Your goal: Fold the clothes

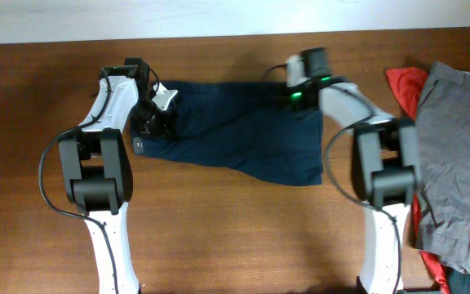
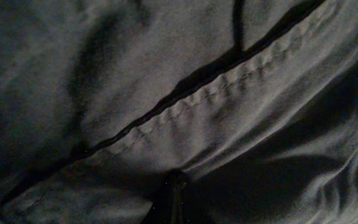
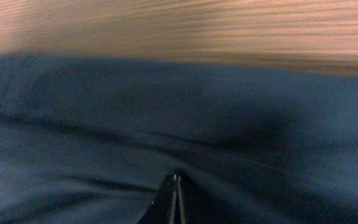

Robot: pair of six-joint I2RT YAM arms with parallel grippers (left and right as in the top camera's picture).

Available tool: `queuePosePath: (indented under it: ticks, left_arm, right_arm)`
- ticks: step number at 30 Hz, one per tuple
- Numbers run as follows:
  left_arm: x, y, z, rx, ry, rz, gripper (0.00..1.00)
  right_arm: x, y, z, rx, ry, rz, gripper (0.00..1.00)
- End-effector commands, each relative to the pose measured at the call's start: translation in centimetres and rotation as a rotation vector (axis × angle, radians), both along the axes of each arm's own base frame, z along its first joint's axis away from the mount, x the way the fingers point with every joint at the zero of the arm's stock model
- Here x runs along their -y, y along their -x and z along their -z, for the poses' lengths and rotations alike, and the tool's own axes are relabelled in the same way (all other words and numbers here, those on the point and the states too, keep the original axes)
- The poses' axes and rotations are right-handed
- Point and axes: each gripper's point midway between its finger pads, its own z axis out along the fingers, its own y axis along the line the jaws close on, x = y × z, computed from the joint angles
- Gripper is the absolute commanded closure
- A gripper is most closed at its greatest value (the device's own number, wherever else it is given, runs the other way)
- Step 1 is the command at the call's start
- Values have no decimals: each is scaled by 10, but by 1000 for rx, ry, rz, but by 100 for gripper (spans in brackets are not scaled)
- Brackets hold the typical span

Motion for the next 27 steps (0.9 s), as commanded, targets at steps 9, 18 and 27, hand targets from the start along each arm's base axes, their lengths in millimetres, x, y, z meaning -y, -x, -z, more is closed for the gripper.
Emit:
queuePosePath:
  ticks: [9,18,27]
  left_arm:
    - [-25,6,0,-32,-89,-17,99]
    - [-42,-11,-121,206,-91,-66,85]
    - [-99,-16,-139,256,7,-240,35]
  right_arm:
    - [155,58,-9,-199,90,164,96]
    - [110,69,-160,71,-15,16,96]
    - [53,112,-246,203,-5,-98,87]
